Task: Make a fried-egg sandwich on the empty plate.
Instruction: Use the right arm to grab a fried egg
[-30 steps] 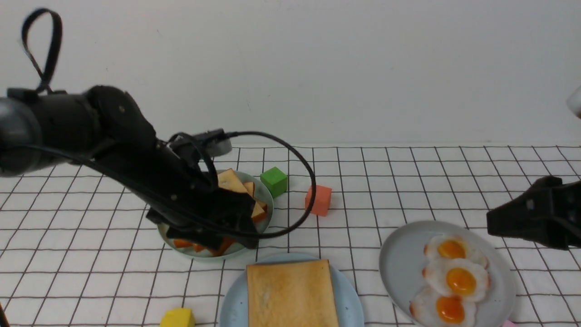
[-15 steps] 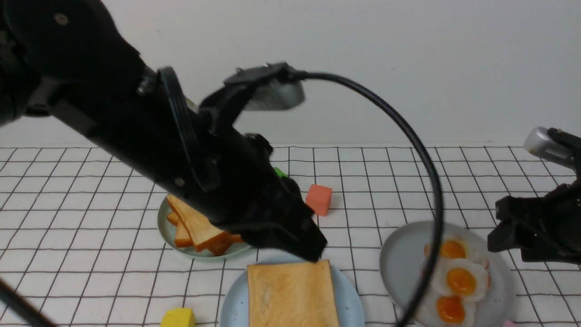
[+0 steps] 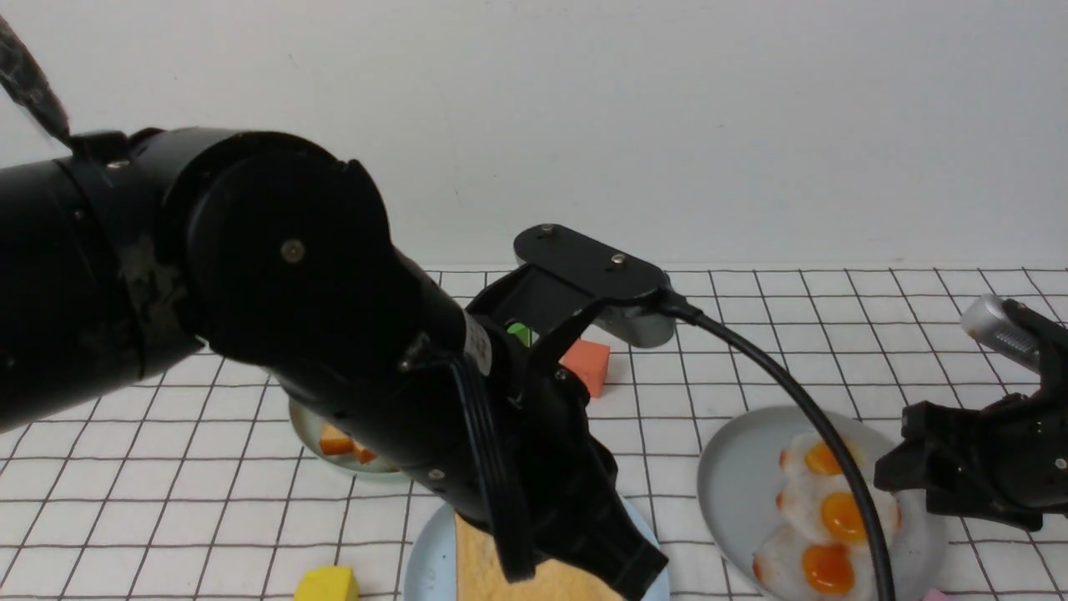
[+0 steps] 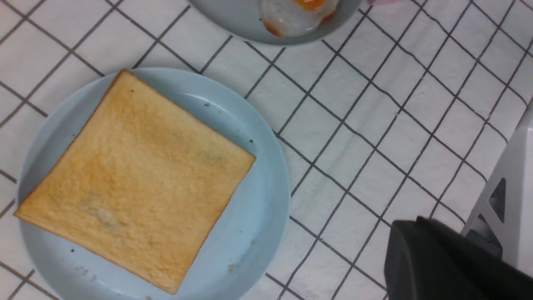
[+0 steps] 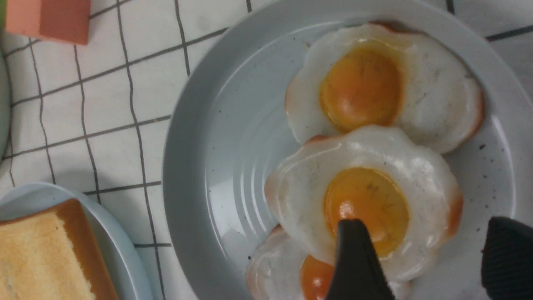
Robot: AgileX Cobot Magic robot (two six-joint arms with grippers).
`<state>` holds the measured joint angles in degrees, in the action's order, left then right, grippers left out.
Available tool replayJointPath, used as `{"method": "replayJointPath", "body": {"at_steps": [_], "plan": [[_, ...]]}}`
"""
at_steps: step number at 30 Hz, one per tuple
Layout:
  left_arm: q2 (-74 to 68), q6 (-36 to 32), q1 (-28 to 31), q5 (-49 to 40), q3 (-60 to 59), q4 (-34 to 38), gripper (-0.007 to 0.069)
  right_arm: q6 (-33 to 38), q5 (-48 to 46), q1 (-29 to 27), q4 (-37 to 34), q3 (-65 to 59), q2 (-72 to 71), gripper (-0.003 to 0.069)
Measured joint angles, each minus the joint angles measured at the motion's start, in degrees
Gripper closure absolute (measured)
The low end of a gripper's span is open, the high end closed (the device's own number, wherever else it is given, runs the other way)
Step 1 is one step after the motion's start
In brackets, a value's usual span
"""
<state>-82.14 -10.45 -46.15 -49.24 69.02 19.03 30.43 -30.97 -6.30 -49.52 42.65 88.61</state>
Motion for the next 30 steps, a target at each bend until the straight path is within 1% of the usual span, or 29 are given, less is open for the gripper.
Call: {"method": "replayJointPath", "body": {"at_steps": [9,12,16,18,20,23,24,25,26,28,30], "plan": [[0.00,0.38,0.00,-0.04,0.00,-0.34,0.0638,0.97,2.01,0.00,-2.89,-0.26,4.70,0.0238],[0.00,0.38,0.00,-0.68,0.00,-0.34,0.0638,1.75,2.77,0.00,-5.14,-0.26,8.00,0.0238],[0.00,0.38,0.00,-1.11,0.00,-0.34,0.0638,5.39,2.69,0.00,-10.32,-0.01,9.92,0.0248],[0.00,0.38,0.00,-1.16,0.00,-0.34,0.0638,7.24,2.46,-0.06,-12.03,0.06,10.40,0.0269],[0.00,0.38,0.00,-1.34,0.00,-0.34,0.0638,9.05,2.20,-0.11,-13.29,0.06,10.71,0.0323],[0.00,0.38,0.00,-1.74,0.00,-0.22,0.0638,9.57,2.05,-0.11,-13.75,0.06,10.71,0.0438],[0.00,0.38,0.00,-1.95,0.00,-0.10,0.0638,9.57,2.05,-0.11,-13.67,0.06,10.65,0.0490],[0.00,0.38,0.00,-1.95,0.00,-0.08,0.0638,9.57,2.05,-0.11,-13.53,0.06,10.66,0.0508],[0.00,0.66,0.00,-2.08,0.00,0.03,0.0638,9.62,1.65,-0.11,-13.08,0.06,10.44,0.0541],[0.00,1.16,0.00,-2.14,0.00,-0.25,0.0638,9.68,1.60,-0.11,-12.63,0.06,10.24,0.0540],[0.00,2.73,0.00,-2.46,0.00,-2.02,0.0638,9.73,1.41,-0.11,-12.12,0.06,9.92,0.0540]]}}
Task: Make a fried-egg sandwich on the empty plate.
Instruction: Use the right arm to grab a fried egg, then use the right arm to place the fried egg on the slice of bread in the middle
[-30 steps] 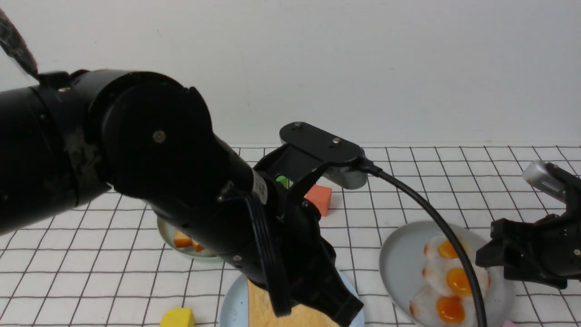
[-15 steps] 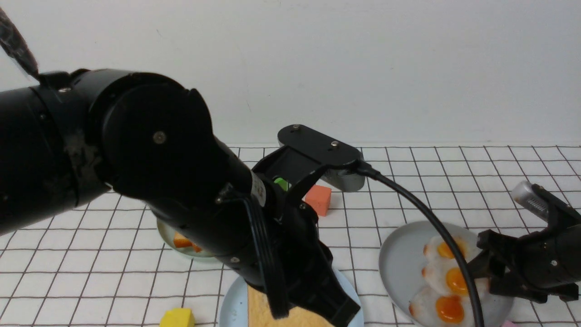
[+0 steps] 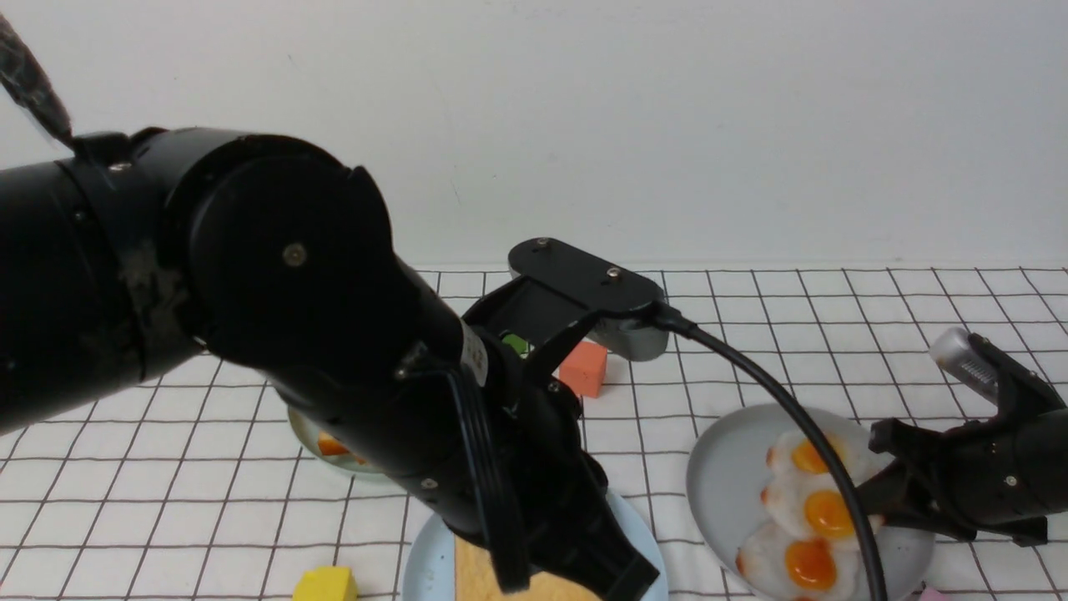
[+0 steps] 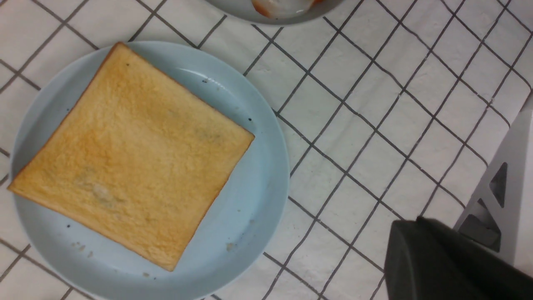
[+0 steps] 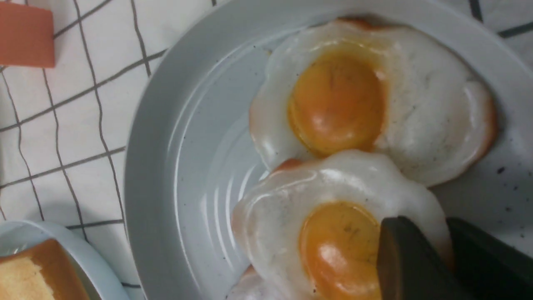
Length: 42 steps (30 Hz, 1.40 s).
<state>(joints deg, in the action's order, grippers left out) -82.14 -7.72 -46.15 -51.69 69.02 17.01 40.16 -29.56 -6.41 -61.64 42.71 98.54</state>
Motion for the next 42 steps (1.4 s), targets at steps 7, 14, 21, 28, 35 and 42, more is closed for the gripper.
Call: {"method": "replayJointPath", "body": {"at_steps": [7,14,21,28,35,42], "plan": [[3.38,10.29,0.00,-2.86,0.11,-10.36,0.0638,0.00,-2.37,0.00,1.43,-0.13,-5.15,0.0575],[13.07,20.21,0.00,-11.05,-1.27,-22.62,0.0638,3.37,-10.41,0.94,-2.24,1.16,-14.26,0.0580],[25.15,27.83,0.00,-4.50,-12.86,-23.73,0.0638,15.98,-15.91,12.39,-20.78,1.47,-13.86,0.0580],[31.25,33.67,0.00,1.02,-19.27,-25.31,0.0638,24.35,-13.50,27.43,-29.24,5.72,-3.26,0.0578],[31.40,35.02,0.00,1.12,-19.50,-25.70,0.0636,24.53,-7.60,30.04,-27.77,7.78,4.24,0.0441],[31.40,35.13,0.00,2.21,-19.50,-25.76,0.0634,24.36,-3.77,29.98,-18.71,8.37,1.12,0.0045]]}}
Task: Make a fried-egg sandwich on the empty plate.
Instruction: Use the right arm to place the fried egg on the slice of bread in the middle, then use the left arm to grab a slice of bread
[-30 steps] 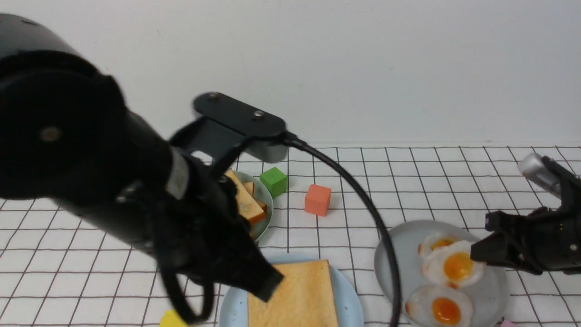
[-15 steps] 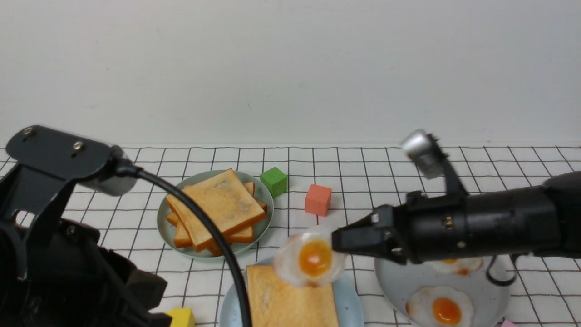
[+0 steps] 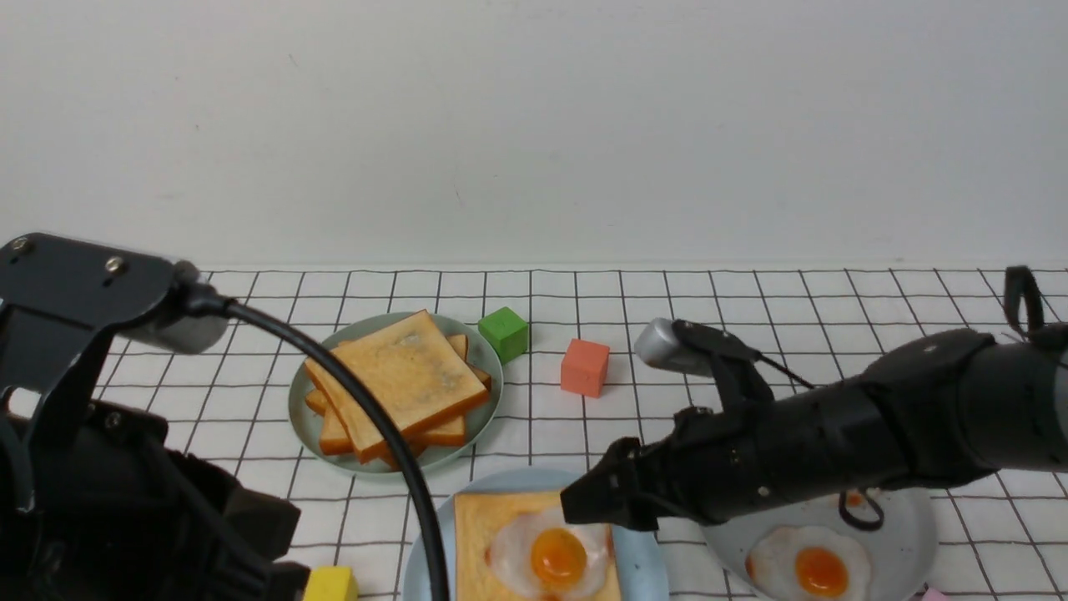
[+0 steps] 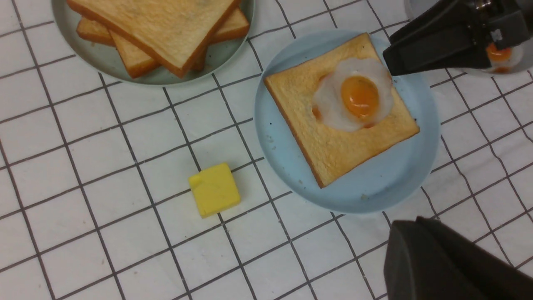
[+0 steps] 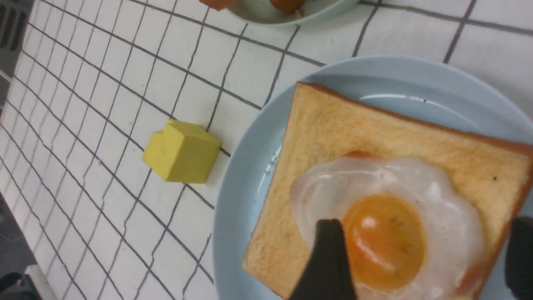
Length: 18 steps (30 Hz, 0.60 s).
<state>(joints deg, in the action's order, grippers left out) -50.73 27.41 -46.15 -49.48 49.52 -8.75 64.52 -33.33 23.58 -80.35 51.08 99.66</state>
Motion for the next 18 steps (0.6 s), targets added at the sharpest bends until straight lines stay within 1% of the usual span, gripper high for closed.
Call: {"method": "replayJointPath", "body": {"at_steps": [2,3,5,8,10,12,13,14,15,16,18], "plan": [[0.00,0.00,0.00,1.64,0.00,-0.35,0.0634,-2.00,-1.31,-0.87,5.34,1.44,-3.98,-0.0004],[0.00,0.00,0.00,2.73,0.00,-0.71,0.0634,-3.48,-2.45,-1.51,7.70,2.28,-6.09,-0.0012],[0.00,0.00,0.00,5.98,-0.35,-1.75,0.0634,-9.27,-5.68,-2.94,14.91,5.38,-9.95,-0.0008],[-0.99,1.00,0.00,10.67,-0.85,-3.75,0.0631,-23.75,-12.82,-5.25,29.36,12.21,-14.95,0.0027],[-2.81,3.16,0.00,13.32,-1.04,-5.76,0.0629,-34.22,-19.23,-5.98,40.17,17.77,-17.42,0.0068],[-4.12,4.79,0.00,14.65,-1.04,-7.05,0.0629,-38.56,-22.65,-6.03,45.02,20.51,-18.64,0.0090],[-6.61,6.79,0.00,16.51,-1.04,-9.05,0.0628,-43.70,-25.52,-5.53,50.92,22.79,-20.41,0.0127],[-8.77,7.67,0.00,17.70,-1.04,-10.70,0.0628,-46.18,-26.24,-4.78,53.83,23.45,-21.91,0.0155],[-9.15,7.81,0.00,17.98,-1.04,-10.70,0.0628,-46.74,-26.33,-4.63,54.16,23.45,-22.18,0.0164],[-11.44,8.40,0.00,19.70,-1.04,-12.40,0.0628,-47.79,-26.33,-3.48,55.50,23.50,-23.83,0.0186],[-16.57,8.76,0.72,23.66,-1.04,-13.77,0.0627,-48.77,-25.33,0.10,55.56,22.57,-27.19,0.0232]]}}
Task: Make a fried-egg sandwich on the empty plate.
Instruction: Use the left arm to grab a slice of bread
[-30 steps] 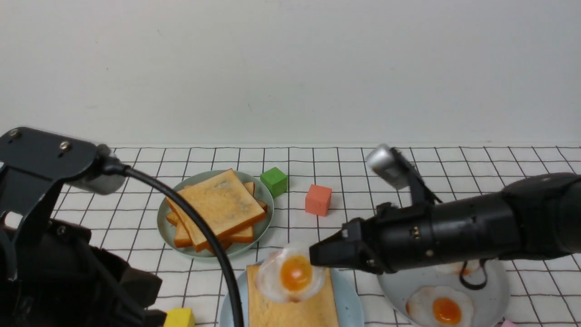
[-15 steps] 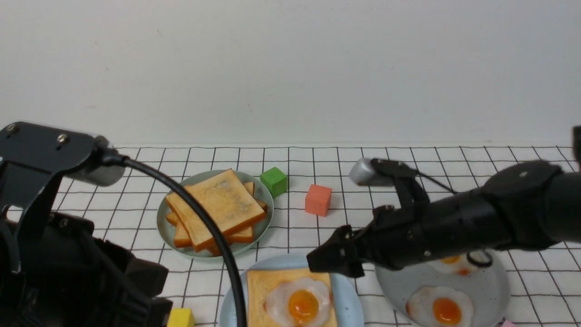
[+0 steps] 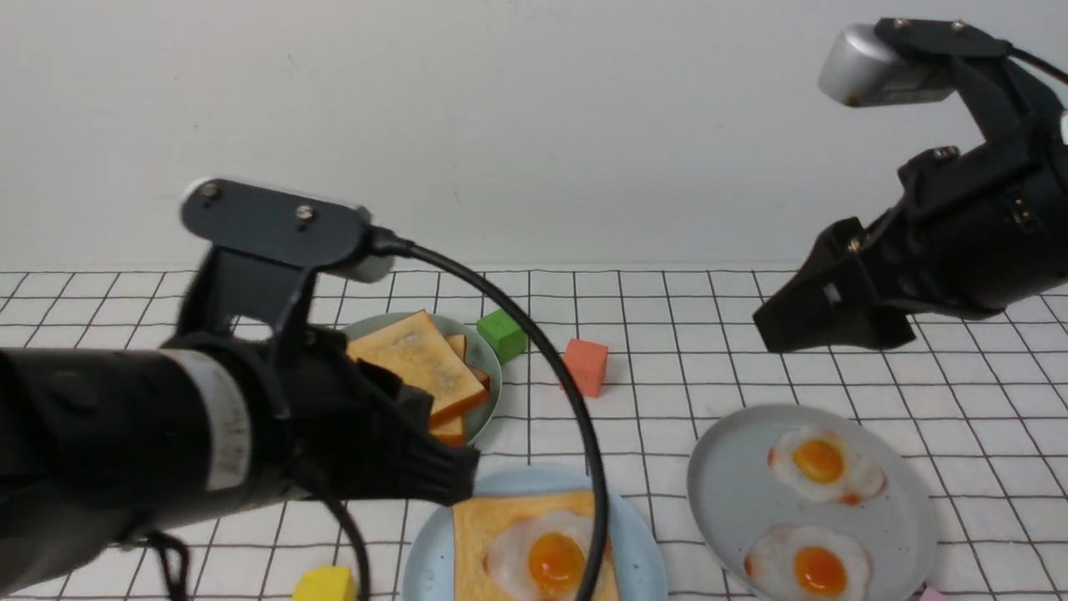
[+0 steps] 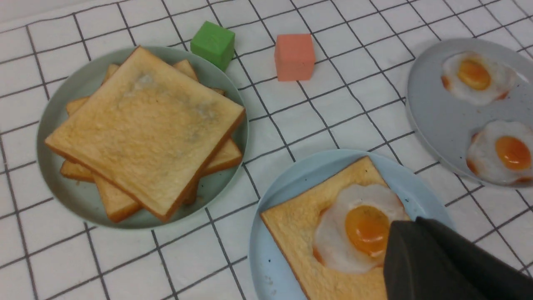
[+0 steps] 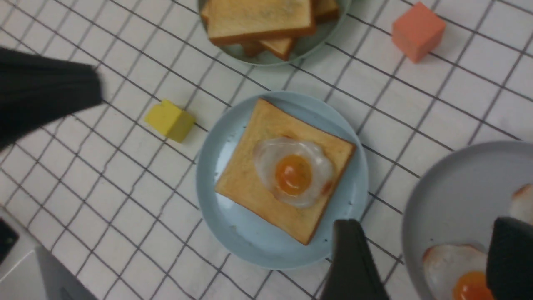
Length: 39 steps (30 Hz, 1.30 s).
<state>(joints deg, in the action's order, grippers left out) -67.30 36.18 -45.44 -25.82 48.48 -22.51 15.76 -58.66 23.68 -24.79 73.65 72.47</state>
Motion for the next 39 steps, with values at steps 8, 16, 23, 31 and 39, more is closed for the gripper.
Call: {"method": "replayJointPath", "body": {"at_steps": [8,16,23,31,39], "plan": [[-7.14,-0.02,16.57,5.02,0.00,2.59,0.0638,-0.44,1.87,7.94,1.30,-7.56,-5.78,0.0264],[-8.82,-16.53,37.36,4.86,0.00,29.67,0.0638,-0.65,2.41,8.29,2.33,-10.64,-7.86,0.0264],[-19.59,-44.15,49.49,-7.00,6.05,62.07,0.0638,-0.65,3.54,8.29,2.43,-10.64,-7.86,0.0264],[-32.97,-57.22,52.50,-12.75,16.46,77.75,0.0540,-0.67,3.59,8.29,2.23,-10.64,-7.86,0.0264],[-37.38,-57.91,52.50,-13.06,20.06,76.96,0.0167,-0.85,2.79,8.29,-0.24,-10.64,-7.86,0.0264]]}}
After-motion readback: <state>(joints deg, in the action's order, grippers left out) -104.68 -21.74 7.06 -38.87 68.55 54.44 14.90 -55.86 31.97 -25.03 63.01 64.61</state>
